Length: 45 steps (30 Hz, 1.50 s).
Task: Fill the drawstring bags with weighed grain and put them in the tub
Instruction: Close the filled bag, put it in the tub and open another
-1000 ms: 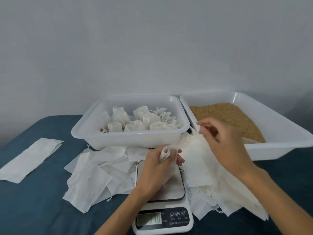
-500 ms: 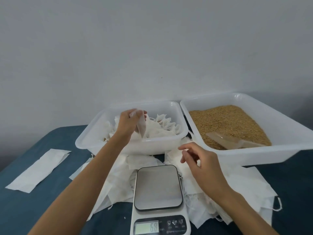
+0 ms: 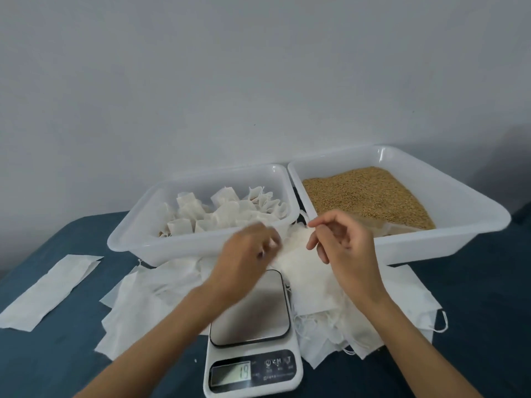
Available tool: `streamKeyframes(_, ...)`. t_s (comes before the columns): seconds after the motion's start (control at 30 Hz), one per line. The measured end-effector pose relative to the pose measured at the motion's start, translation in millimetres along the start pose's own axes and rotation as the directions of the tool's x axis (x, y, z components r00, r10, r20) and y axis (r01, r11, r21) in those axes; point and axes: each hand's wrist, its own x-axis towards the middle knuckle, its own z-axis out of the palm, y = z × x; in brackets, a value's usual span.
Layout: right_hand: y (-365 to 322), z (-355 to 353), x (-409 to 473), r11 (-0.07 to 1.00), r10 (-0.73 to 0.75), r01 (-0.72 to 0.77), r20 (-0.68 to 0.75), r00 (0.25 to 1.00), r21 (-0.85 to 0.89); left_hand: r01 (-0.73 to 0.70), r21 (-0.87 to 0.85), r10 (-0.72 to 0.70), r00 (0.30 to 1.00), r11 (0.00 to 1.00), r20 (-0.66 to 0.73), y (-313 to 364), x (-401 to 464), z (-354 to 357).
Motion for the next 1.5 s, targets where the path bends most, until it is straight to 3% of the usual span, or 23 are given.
streamKeyframes(0.1, -0.1, 1.5, -0.8, 1.0, 0.011, -0.011, 0.025, 1.0, 0.002, -0.114, 0.034, 0.095, 0.928, 0.993, 0.359, 28.3, -24.6, 24.6)
streamKeyframes(0.17, 0.5, 2.9, -1.8, 1.0, 0.007, -0.007, 0.037, 0.999, -0.019, -0.214, 0.169, 0.119, 0.887, 0.962, 0.445, 37.4, -31.2, 36.0)
streamKeyframes(0.43, -0.7, 4.5, -3.0, 0.996, -0.032, 0.034, 0.035, 0.999, -0.085, -0.444, 0.328, 0.327, 0.876, 0.834, 0.355, 44.6, -39.3, 40.5)
streamKeyframes(0.53, -1.2, 4.1, -3.8, 0.993, -0.049, 0.05, 0.019, 0.999, -0.106, -0.316, 0.189, 0.269, 0.934, 0.93, 0.235, 42.7, -40.5, 38.9)
streamKeyframes(0.6, -1.3, 4.4, -4.6, 0.995, -0.05, 0.05, -0.004, 0.999, -0.087, -0.077, -0.049, 0.086, 0.97, 0.996, 0.226, 41.1, -38.8, 34.3)
streamKeyframes(0.7, -0.7, 5.2, -5.4, 0.99, -0.085, 0.078, -0.053, 0.995, -0.117, 0.213, -0.336, -0.134, 0.961, 0.917, 0.243, 36.1, -34.9, 31.7)
streamKeyframes(0.87, 0.3, 5.6, -4.5, 0.983, -0.122, 0.108, -0.092, 0.988, -0.146, 0.364, -0.547, -0.172, 0.913, 0.754, 0.37, 37.1, -32.3, 35.5)
streamKeyframes(0.93, 0.8, 3.9, -3.8, 0.984, -0.13, 0.114, -0.112, 0.985, -0.141, 0.373, -0.538, -0.198, 0.914, 0.756, 0.355, 38.3, -31.7, 36.9)
streamKeyframes(1.03, 1.1, 1.3, -2.0, 0.984, -0.14, 0.123, -0.128, 0.982, -0.127, 0.276, -0.415, -0.146, 0.937, 0.867, 0.319, 46.9, -31.7, 34.3)
streamKeyframes(1.13, 1.2, 0.3, -1.5, 0.984, -0.147, 0.132, -0.131, 0.98, -0.119, 0.075, -0.094, -0.03, 0.911, 0.993, 0.412, 64.4, -35.2, 36.9)
streamKeyframes(1.23, 2.1, 1.0, -2.3, 0.984, -0.145, 0.13, -0.121, 0.982, -0.123, -0.02, 0.1, -0.026, 0.9, 0.995, 0.434, 75.0, -34.9, 44.0)
streamKeyframes(1.37, 1.8, 1.4, -2.0, 0.987, -0.133, 0.121, -0.127, 0.983, -0.102, -0.029, 0.065, 0.004, 0.937, 0.997, 0.348, 72.0, -36.4, 44.2)
streamKeyframes(1.5, 1.7, 0.2, -2.1, 0.986, -0.141, 0.127, -0.125, 0.982, -0.111, 0.069, -0.155, -0.036, 0.978, 0.986, 0.207, 60.6, -38.7, 36.3)
